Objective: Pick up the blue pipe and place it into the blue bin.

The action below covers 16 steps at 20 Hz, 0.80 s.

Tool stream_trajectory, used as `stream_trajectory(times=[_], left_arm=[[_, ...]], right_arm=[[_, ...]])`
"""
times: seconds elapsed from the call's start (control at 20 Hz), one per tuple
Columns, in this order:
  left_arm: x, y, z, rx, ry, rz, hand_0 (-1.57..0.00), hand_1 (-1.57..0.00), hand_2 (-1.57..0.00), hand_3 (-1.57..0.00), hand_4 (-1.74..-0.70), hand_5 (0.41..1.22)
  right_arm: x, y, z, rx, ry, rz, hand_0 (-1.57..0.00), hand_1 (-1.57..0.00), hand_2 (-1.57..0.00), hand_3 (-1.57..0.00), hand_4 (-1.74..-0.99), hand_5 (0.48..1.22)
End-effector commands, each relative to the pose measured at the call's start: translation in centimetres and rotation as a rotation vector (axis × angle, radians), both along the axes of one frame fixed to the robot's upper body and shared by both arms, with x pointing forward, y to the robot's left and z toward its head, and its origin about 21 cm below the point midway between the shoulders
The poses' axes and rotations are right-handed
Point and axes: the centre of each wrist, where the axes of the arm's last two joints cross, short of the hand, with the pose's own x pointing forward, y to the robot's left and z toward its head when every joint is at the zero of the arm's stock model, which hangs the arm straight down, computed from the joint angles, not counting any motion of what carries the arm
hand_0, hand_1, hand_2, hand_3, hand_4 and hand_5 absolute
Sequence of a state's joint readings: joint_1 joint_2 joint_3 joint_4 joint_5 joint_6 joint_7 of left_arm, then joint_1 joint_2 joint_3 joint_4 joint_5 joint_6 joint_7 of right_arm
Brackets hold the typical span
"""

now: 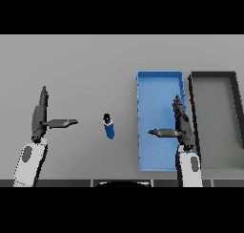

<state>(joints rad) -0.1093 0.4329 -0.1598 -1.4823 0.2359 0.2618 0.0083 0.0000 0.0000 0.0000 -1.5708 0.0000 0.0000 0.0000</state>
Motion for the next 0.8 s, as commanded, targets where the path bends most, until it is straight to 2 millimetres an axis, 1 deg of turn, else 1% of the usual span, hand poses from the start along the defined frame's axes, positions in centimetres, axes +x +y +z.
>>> stream_trajectory(times=[0.0,0.25,0.3,0.35,0.4,0.45,0.6,0.65,0.75], left_arm=[[0.1,-0.1,0.0,-0.001,-0.003,0.0,0.0,0.0,0.0,0.0,-0.97,0.593],[1.1,-0.7,0.0,-0.001,0.003,-0.001,0.0,0.0,0.0,0.0,-0.97,0.593],[0.3,0.4,-0.5,0.072,-0.008,-0.122,0.0,0.0,0.0,0.0,-0.97,0.593],[-0.1,1.6,-0.4,0.116,-0.005,-0.192,0.0,0.0,0.0,0.0,-0.96,0.592],[-0.5,2.6,-0.5,0.144,0.002,-0.236,0.0,0.0,0.0,0.0,-0.96,0.59],[-0.5,3.1,-0.5,0.161,0.003,-0.263,0.0,0.0,0.0,0.0,-0.96,0.59],[-0.3,3.2,-0.6,0.156,0.014,-0.308,0.0,0.0,0.0,0.0,-0.96,0.594],[-0.3,2.9,-0.5,0.149,0.014,-0.339,0.0,0.0,0.0,0.0,-0.96,0.593],[-1.0,3.1,0.1,0.143,0.005,-0.419,0.0,0.0,0.0,0.0,-0.98,0.584]], right_arm=[[0.1,-0.1,0.0,0.0,0.002,-0.002,0.0,0.0,0.0,0.0,-1.205,0.629],[1.2,-0.6,0.1,-0.007,0.006,0.001,0.0,0.0,0.0,0.0,-1.205,0.629],[0.3,-1.9,0.4,-0.143,-0.078,0.034,0.0,0.0,0.0,0.0,-1.205,0.629],[-0.6,-2.6,0.6,-0.228,-0.128,0.062,0.0,0.0,0.0,0.0,-1.201,0.628],[-0.8,-2.9,1.2,-0.274,-0.144,0.071,0.0,0.0,0.0,0.0,-1.197,0.627],[-1.1,-2.8,1.0,-0.296,-0.13,0.087,0.0,0.0,0.0,0.0,-1.197,0.626],[-1.3,-2.8,1.3,-0.303,-0.132,0.094,0.0,0.0,0.0,0.0,-1.206,0.625],[-1.5,-2.7,1.6,-0.309,-0.145,0.1,0.0,0.0,0.0,0.0,-1.203,0.625],[-1.4,-2.7,1.6,-0.318,-0.128,0.102,0.0,0.0,0.0,0.0,-1.192,0.621]])
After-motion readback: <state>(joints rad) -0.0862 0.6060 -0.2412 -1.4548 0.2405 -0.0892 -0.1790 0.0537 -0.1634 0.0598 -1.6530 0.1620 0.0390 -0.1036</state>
